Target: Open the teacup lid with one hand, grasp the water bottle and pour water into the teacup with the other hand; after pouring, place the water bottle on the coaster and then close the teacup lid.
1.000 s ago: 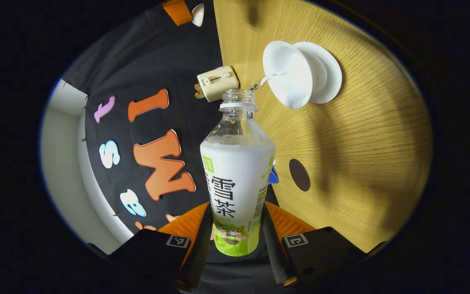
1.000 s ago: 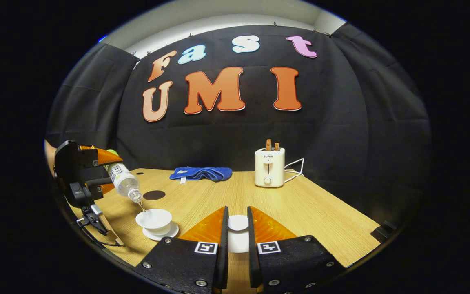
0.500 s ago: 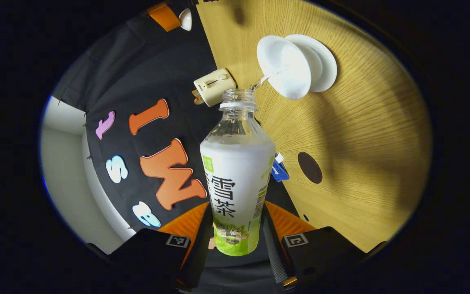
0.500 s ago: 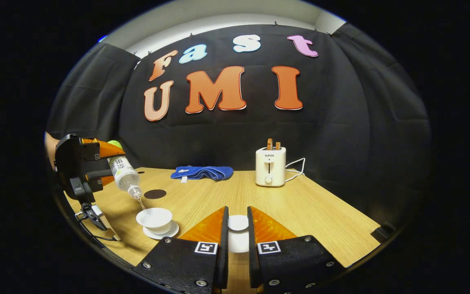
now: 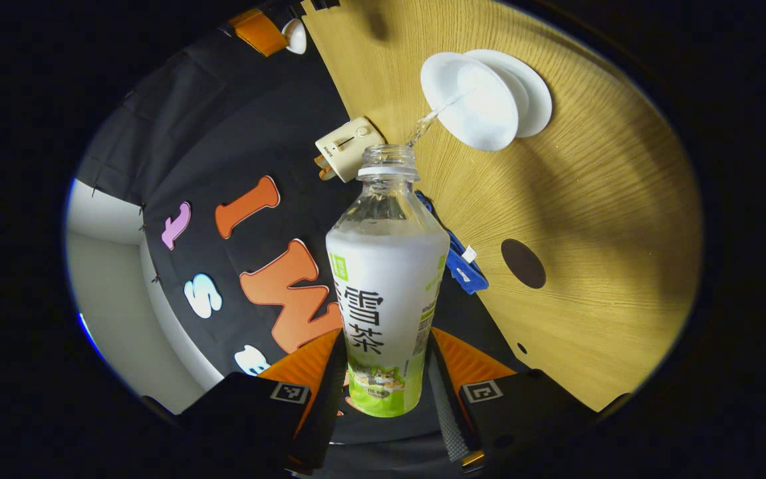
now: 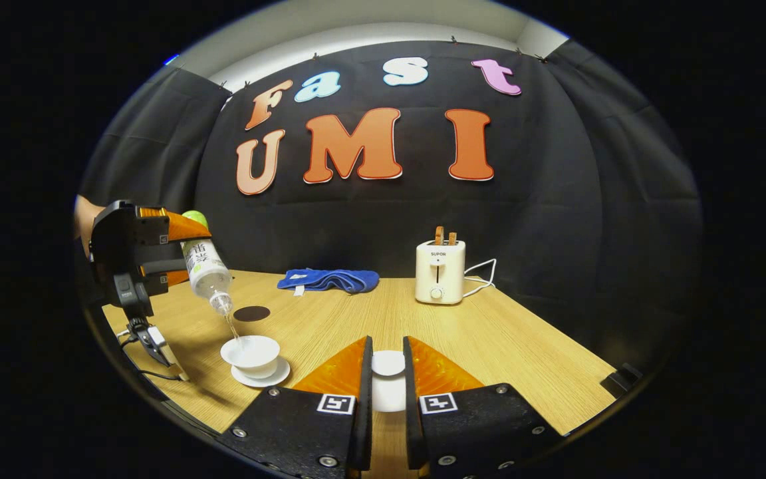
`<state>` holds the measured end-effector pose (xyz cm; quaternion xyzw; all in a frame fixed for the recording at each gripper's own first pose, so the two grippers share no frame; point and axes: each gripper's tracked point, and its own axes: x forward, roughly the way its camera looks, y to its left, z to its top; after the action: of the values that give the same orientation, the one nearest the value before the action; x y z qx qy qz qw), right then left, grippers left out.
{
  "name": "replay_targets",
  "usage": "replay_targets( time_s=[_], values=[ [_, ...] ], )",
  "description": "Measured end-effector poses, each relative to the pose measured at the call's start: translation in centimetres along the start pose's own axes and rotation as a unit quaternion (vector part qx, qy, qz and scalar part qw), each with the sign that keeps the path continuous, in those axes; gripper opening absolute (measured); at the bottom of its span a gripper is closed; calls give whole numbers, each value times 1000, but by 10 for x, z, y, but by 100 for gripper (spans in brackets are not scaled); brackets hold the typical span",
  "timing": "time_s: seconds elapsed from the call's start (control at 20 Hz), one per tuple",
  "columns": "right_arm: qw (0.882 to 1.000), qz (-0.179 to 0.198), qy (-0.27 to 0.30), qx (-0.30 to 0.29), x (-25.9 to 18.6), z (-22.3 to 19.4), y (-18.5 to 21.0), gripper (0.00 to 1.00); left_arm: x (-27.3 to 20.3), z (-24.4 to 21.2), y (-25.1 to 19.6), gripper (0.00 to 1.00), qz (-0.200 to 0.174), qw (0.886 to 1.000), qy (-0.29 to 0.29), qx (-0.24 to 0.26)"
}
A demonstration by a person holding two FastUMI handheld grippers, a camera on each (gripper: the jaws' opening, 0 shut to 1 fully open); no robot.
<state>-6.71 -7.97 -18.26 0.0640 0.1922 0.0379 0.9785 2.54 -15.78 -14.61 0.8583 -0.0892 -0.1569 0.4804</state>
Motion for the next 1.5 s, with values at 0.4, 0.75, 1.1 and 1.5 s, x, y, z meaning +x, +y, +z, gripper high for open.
replay_targets(
  time_s=[0.4,0.75,1.1,1.5],
  values=[
    [1000,6,1,-7,0,-2,5,21,1,8,-5,66,-1,1000,-14,4],
    [1000,22,-1,-10,2,-1,24,21,5,29,-28,66,-9,999,-31,-33],
    [999,42,6,-18,10,-1,51,21,6,36,-53,65,-11,992,-38,-116],
    [998,55,3,-16,28,12,74,21,0,6,-20,65,63,935,-28,-349]
  ],
)
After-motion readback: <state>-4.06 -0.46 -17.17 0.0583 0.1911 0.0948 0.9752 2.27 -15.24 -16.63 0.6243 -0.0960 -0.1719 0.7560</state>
